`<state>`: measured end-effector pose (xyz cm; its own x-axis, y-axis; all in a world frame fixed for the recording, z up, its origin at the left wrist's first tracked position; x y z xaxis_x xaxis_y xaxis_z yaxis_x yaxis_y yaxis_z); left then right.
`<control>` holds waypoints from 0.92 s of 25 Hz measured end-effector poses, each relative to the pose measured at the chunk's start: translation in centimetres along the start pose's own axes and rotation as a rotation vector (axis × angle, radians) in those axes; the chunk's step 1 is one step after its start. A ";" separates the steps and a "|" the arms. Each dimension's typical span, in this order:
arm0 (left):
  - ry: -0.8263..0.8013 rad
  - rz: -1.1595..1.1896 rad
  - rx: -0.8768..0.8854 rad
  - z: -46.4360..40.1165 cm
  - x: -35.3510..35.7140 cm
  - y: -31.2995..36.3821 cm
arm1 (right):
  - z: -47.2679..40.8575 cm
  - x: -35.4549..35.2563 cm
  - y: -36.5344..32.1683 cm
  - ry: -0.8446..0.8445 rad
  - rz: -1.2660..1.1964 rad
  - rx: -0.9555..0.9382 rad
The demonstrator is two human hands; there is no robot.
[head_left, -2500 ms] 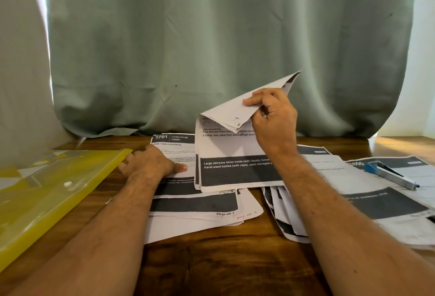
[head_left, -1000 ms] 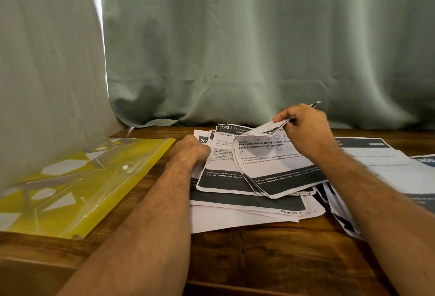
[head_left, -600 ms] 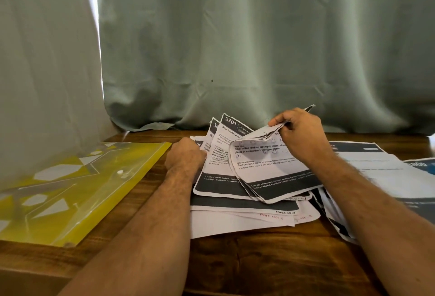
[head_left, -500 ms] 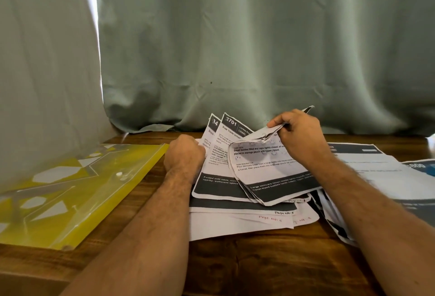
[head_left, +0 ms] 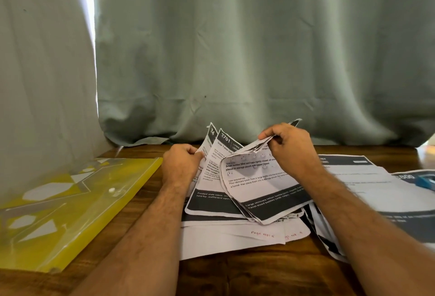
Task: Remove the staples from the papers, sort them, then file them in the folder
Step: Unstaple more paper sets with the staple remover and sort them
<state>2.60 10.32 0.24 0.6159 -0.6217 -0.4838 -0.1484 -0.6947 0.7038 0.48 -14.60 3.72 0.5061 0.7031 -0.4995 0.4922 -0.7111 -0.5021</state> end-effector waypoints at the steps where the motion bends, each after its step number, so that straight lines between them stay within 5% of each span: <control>1: 0.035 -0.005 0.010 -0.1 0.0 0.0 | 0.0 0.0 0.0 -0.009 0.004 0.014; 5: 0.168 0.032 0.052 -0.1 -0.4 0.6 | 0.0 0.1 -0.3 -0.030 0.007 0.035; 23: 0.188 0.134 0.143 1.3 -1.5 3.3 | 0.2 -0.1 -1.3 -0.041 0.025 0.004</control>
<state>0.18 8.47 2.54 0.7140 -0.6431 -0.2767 -0.3384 -0.6630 0.6678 -0.34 -13.76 4.22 0.4885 0.6848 -0.5408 0.4769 -0.7286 -0.4917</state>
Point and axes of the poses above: each hand's wrist, its own z-axis away from the middle knuckle, its own x-axis out of the palm, y = z × x, the point moved 2 cm from there along -z, towards the middle knuckle, and after that the axes turned 2 degrees about x, right-handed, at the moved point
